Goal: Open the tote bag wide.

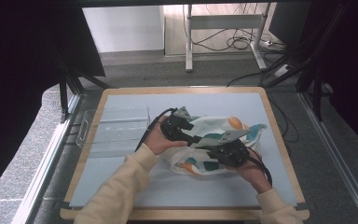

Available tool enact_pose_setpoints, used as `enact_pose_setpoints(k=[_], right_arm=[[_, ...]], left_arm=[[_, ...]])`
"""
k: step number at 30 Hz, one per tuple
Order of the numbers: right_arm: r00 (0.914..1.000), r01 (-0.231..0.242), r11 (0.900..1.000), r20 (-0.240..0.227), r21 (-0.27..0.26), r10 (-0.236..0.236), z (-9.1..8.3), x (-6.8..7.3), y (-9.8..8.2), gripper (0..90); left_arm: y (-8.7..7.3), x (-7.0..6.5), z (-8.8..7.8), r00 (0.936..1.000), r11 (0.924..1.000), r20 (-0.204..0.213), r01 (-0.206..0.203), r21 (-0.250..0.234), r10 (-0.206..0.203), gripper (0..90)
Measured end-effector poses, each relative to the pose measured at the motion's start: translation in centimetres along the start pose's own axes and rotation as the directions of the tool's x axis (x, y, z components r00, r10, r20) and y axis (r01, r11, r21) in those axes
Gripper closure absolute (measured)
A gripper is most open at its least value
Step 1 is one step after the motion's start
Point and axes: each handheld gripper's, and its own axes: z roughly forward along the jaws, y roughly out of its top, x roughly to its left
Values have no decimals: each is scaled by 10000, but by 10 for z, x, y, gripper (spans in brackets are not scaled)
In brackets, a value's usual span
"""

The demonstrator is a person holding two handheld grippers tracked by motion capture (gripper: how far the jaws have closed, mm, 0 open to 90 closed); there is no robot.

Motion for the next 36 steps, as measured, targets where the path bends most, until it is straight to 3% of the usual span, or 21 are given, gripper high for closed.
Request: enact_pose_setpoints(k=[9, 16, 23, 28, 36], right_arm=[[10000, -47, 10000, -26, -17, 47, 0, 0, 0, 857], [10000, -48, 10000, -31, -21, 48, 0, 0, 0, 854], [10000, -68, 10000, -40, -7, 67, 0, 0, 0, 854], [10000, -77, 10000, -59, -15, 77, 0, -1, -1, 852], [9999, -103, 9999, -69, -87, 102, -1, 0, -1, 852]], left_arm=[[-1, -5, 15, 9989, 9975, -55, -468, 532, 472, 415], [-3, -8, 22, 9954, 9892, -137, -923, 1134, 944, 614], [-4, -7, 23, 9961, 9886, 236, -873, 1228, 851, 811], [-2, -6, 21, 9947, 9857, 446, -976, 1371, 922, 826], [3, -3, 16, 9966, 9893, 236, -810, 1217, 787, 827]])
